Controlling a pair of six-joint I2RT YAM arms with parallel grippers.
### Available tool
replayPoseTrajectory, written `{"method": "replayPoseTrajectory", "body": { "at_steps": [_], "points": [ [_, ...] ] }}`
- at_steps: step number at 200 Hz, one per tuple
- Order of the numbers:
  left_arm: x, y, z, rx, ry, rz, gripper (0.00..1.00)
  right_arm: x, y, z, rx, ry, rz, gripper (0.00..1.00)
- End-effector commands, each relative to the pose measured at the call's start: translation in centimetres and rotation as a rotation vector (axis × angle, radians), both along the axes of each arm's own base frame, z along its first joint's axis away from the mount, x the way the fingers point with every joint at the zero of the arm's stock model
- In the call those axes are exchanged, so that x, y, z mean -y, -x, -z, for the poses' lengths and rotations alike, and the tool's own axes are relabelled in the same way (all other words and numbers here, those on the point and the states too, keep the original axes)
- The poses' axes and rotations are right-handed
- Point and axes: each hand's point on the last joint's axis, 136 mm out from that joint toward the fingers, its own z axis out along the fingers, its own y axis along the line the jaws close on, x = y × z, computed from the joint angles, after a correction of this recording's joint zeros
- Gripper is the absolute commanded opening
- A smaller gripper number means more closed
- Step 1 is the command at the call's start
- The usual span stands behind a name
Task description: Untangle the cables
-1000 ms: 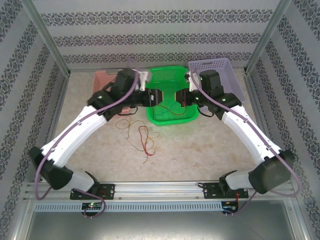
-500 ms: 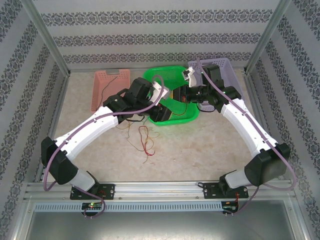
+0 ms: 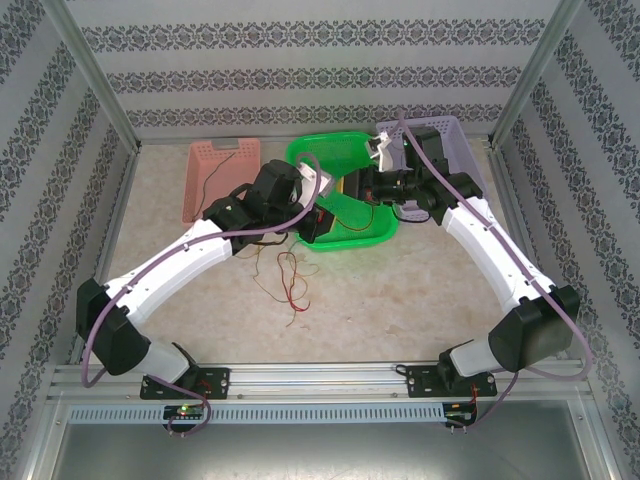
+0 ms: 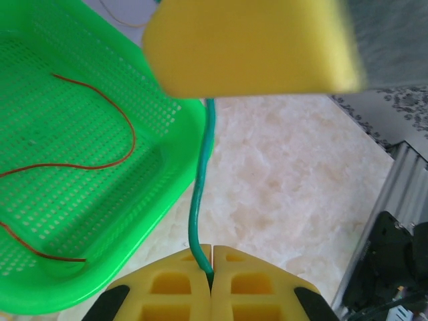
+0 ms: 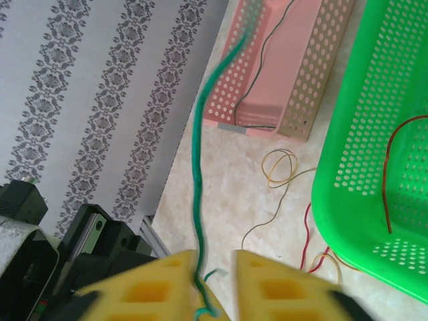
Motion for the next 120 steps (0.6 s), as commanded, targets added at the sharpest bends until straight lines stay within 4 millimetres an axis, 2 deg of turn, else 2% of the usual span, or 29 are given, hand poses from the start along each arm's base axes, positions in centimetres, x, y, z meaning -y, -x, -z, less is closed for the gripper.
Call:
{"method": "replayPoseTrajectory", "body": {
  "at_steps": [1, 23, 40, 66, 88, 120],
  "points": [
    [-2.4, -0.5, -1.4, 0.046, -0.077, -0.091, 0.00, 0.7, -0.6, -2.5, 0.099, -0.007, 0.043, 0.48],
    [-6.7, -2.4, -0.8, 0.050, -0.231, -0.224, 0.00, 2.8, -0.9, -3.5, 0.183, 0.055, 0.161, 0.59],
    [-11.2, -4.4, 0.0, 0.032, -0.344, -0.353, 0.00, 4.0, -0.8, -3.6, 0.209, 0.077, 0.211, 0.60],
    [-17.3, -8.3, 0.8, 0.026, -0.511, -0.514, 0.00, 4.2, 0.0, -2.7, 0.190, 0.077, 0.201, 0.60],
    [-20.7, -12.5, 1.4, 0.104, -0.611, -0.602, 0.00, 3.9, 0.8, -1.7, 0.159, 0.068, 0.184, 0.60],
    [-24.6, -18.2, 4.7, 0.135, -0.663, -0.711, 0.00, 3.6, 1.8, -1.3, 0.140, 0.062, 0.174, 0.60]
  ]
}}
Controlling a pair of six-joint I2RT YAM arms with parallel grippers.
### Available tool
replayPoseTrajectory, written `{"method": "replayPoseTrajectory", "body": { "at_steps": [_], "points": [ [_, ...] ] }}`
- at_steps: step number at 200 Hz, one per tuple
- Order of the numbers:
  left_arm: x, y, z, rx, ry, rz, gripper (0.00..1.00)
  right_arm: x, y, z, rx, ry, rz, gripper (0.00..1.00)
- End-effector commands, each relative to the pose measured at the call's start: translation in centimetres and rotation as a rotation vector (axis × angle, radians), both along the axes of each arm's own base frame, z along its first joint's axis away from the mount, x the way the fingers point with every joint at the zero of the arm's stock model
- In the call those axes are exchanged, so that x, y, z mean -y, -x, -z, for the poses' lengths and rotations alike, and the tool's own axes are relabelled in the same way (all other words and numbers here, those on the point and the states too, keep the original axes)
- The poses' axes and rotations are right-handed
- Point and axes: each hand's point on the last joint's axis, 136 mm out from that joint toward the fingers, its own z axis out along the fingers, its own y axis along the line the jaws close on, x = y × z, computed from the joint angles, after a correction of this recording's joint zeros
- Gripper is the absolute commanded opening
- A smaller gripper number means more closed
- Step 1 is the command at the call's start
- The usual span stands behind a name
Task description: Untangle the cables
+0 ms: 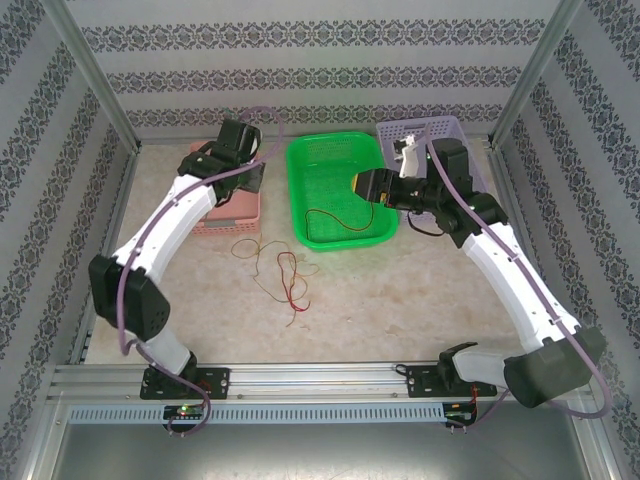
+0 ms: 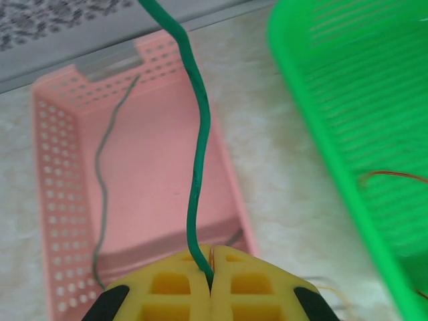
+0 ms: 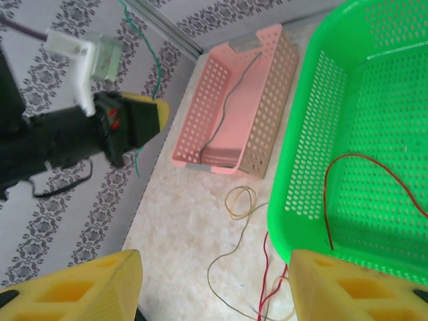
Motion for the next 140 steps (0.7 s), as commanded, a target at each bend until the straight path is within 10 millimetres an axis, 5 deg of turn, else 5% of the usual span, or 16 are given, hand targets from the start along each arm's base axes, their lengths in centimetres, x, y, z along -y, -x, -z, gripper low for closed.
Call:
{"method": "replayPoseTrajectory", "body": {
  "at_steps": [1, 54, 115, 140],
  "points": [
    [-3.9, -4.3, 1.7, 0.056, -0.127, -0.076, 0.00, -0.2, 0.7, 0.1, 0.003, 0.000, -0.003, 0.60],
    [-4.7, -9.9, 7.0, 0.029, -0.144, -0.060, 0.00, 0.8, 2.4, 1.1, -0.031, 0.024, 0.020, 0.60],
    [-4.3, -10.2, 12.3, -0.084, -0.086, -0.091, 0.00, 1.4, 2.8, 2.1, -0.060, 0.030, 0.046, 0.60],
    [-4.4, -9.1, 11.7, -0.139, -0.047, -0.147, 0.20, 1.5, 2.7, 2.2, -0.059, 0.034, 0.053, 0.60]
  ]
}}
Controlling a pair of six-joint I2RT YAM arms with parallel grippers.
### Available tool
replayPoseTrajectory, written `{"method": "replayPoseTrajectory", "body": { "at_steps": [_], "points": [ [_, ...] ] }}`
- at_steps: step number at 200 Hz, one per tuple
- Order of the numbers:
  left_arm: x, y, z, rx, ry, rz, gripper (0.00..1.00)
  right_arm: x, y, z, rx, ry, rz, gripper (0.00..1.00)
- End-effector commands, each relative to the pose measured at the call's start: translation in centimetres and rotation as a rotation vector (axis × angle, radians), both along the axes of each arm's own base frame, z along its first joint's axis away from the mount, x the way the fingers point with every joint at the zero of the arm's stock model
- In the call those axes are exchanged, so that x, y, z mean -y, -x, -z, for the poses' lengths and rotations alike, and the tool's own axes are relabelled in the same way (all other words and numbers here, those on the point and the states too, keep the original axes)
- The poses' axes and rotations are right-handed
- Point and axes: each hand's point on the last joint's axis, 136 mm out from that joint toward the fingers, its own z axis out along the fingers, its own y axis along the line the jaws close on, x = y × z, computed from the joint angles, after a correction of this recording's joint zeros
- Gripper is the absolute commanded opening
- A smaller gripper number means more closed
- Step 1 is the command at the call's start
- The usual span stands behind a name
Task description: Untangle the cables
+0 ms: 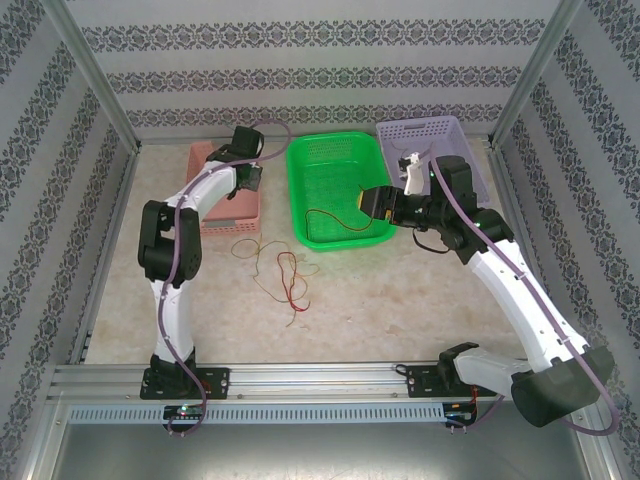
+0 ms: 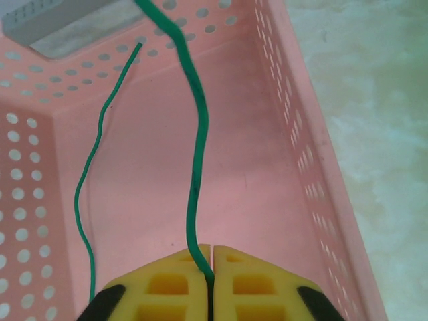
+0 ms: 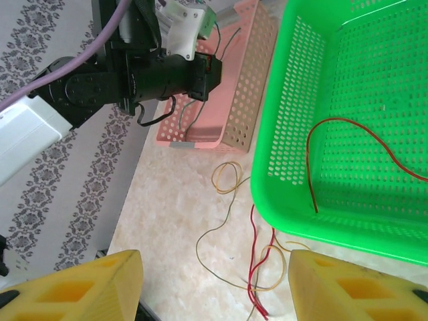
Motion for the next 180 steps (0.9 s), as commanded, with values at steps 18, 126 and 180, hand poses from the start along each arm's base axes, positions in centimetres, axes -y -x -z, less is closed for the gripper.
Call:
{"method": "replayPoseTrajectory", "body": {
  "at_steps": [18, 126, 180],
  "points": [
    [-0.5, 1.2, -3.5, -0.027, 0.084, -0.118, 0.33, 0.2, 0.0, 0.2, -0.008, 0.002, 0.024, 0.60],
    [2.6, 11.4, -12.5, -0.010, 0.567, -0.378, 0.42, 0.8, 0.1, 2.0, 0.025, 0.115, 0.052, 0.59],
    [9.4, 23.5, -3.9, -0.264, 0.865, -0.531, 0.41, -1.9, 5.8, 9.6, -0.021, 0.292, -0.114, 0.50]
  ]
}}
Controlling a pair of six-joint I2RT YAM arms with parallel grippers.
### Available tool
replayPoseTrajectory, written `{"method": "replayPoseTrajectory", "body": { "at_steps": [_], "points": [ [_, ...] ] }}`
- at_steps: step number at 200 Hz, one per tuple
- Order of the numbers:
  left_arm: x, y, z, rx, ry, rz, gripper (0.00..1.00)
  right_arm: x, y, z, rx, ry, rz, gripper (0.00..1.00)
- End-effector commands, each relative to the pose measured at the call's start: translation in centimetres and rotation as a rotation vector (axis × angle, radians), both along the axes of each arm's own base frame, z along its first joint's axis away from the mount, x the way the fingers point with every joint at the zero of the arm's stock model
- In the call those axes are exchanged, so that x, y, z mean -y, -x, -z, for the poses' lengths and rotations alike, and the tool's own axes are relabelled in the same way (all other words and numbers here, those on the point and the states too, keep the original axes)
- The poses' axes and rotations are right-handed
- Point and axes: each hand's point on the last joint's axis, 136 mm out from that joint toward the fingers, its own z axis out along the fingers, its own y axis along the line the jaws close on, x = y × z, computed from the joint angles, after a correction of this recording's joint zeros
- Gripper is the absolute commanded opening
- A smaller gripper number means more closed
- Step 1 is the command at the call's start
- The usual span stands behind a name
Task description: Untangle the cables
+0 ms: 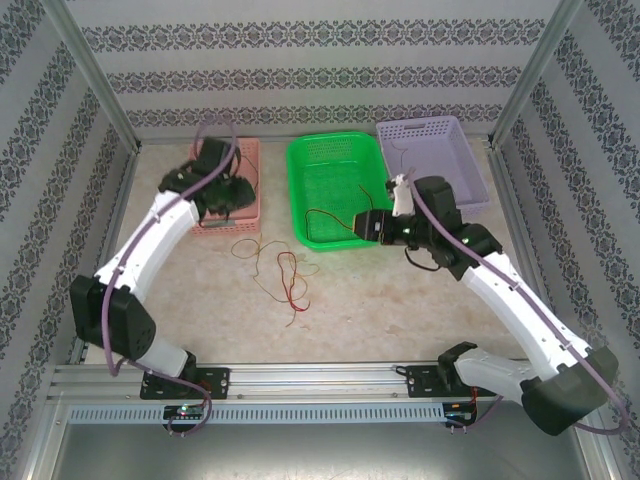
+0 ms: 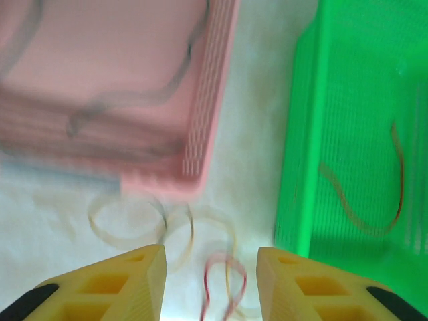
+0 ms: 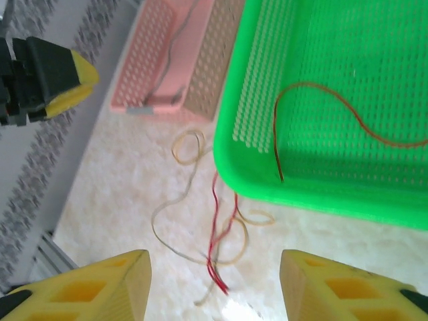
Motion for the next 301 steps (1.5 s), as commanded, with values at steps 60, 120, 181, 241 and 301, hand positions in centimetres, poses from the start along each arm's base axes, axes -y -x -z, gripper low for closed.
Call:
{"method": "replayPoseTrajectory", "body": {
  "at_steps": [60, 120, 181, 241, 301],
  "points": [
    [6.0, 11.2, 9.4, -0.238, 0.279, -0.139, 0.44, -7.6, 10.0, 14.6, -0.186, 0.288, -0.401, 0.54],
    [5.1, 12.2, 12.6, -0.253, 0.215, -0.121, 0.43, -11.8, 7.4, 19.5, -0.254, 0.284, -0.329, 0.51],
    [4.9, 12.8, 14.3, -0.284, 0.188, -0.103, 0.40, -13.0, 6.5, 21.4, -0.281, 0.288, -0.297, 0.41],
    [3.4, 12.6, 15.3, -0.294, 0.066, -0.098, 0.04, -12.0, 6.3, 19.8, -0.244, 0.317, -0.261, 0.00],
    [-2.0, 12.7, 14.8, -0.244, -0.197, -0.136, 0.00, -3.7, 7.0, 13.3, -0.165, 0.327, -0.187, 0.00]
  ]
}}
